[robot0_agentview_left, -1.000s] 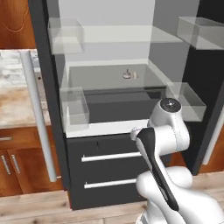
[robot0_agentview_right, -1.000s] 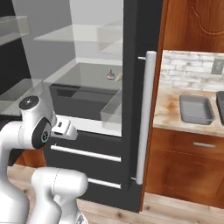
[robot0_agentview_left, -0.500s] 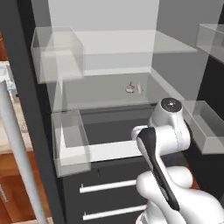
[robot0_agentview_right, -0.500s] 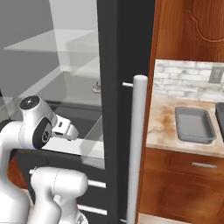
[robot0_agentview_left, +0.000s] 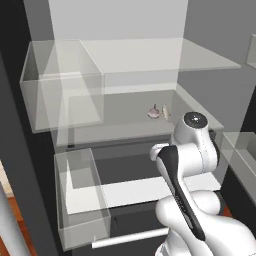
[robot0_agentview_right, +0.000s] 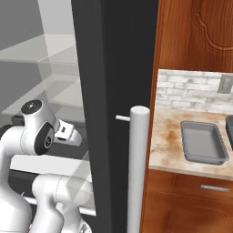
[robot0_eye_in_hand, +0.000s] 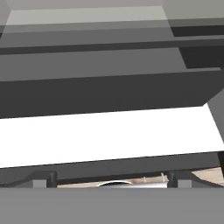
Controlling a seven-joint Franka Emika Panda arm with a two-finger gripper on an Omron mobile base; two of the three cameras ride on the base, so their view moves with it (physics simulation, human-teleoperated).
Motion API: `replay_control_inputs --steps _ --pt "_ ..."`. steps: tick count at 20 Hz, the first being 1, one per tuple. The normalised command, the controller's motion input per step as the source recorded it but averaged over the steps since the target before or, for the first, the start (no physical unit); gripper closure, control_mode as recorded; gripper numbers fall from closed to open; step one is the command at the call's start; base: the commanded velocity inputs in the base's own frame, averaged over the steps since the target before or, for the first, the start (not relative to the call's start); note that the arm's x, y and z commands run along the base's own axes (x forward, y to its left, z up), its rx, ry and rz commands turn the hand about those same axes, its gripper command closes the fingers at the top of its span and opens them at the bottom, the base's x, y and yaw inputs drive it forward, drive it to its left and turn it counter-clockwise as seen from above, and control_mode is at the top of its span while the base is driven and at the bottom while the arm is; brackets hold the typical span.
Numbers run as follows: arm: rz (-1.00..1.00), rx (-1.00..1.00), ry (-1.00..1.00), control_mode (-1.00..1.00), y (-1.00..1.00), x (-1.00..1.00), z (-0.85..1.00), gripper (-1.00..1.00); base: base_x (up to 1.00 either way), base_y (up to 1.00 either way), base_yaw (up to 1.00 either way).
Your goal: Place one garlic and one fish in each tupperware on the nearby counter, to pack two identical lunches.
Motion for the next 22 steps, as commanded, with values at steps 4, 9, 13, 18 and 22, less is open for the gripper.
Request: replay_control_inputs --steps 4,9,13,18,22 --pt "0.00 0.00 0.00 -1.00 0.00 0.03 0.00 -1.00 0.00 0.00 0.00" --pt "-0.01 0.00 -0.11 -1.00 -0.02 0.37 0.03 -1.00 0.00 0.00 0.00" --pt "-0.07 0.00 -0.09 -1.00 -0.12 0.55 0.02 -1.00 0.00 0.00 0.00" --pt "-0.07 0.03 -0.01 -1.00 -0.12 0.47 0.35 -1.00 0.00 0.00 0.00" --pt "0.00 0.04 0.00 -1.00 0.00 0.49 0.35 -1.00 0.00 0.00 0.00"
